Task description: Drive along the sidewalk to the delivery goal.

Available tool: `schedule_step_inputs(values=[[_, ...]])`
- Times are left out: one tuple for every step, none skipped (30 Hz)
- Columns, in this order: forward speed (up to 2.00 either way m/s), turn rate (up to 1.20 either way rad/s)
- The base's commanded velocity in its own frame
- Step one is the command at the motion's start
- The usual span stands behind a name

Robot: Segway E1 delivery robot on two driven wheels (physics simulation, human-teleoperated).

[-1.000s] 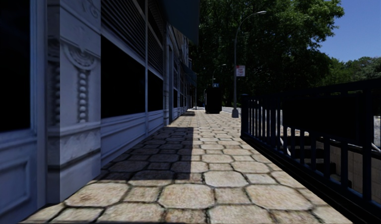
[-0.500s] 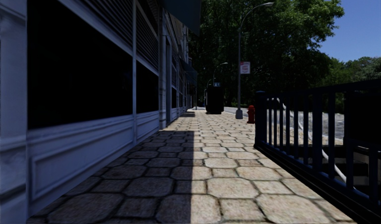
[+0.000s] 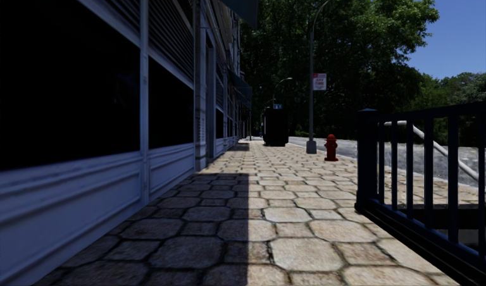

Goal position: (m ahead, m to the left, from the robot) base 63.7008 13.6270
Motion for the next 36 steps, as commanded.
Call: schedule_step_inputs(values=[[1.98, 0.00], [1.98, 0.00], [1.98, 0.00], [1.98, 0.00], [1.98, 0.00], [1.98, 0.00], [1.98, 0.00], [1.98, 0.00], [1.98, 0.00], [1.98, 0.00], [1.98, 0.00], [1.98, 0.00], [1.98, 0.00], [1.98, 0.00], [1.98, 0.00], [1.98, 0.00], [1.98, 0.00], [1.98, 0.00], [1.98, 0.00], [1.98, 0.00], [1.98, 0.00], [1.98, 0.00], [1.98, 0.00], [1.98, 0.00], [1.98, 0.00], [1.98, 0.00], [1.98, 0.00], [1.98, -0.01], [1.98, -0.09], [1.98, -0.21], [1.98, -0.21], [1.98, -0.27], [1.98, -0.30], [1.98, -0.30], [1.98, -0.31], [1.98, -0.31]])
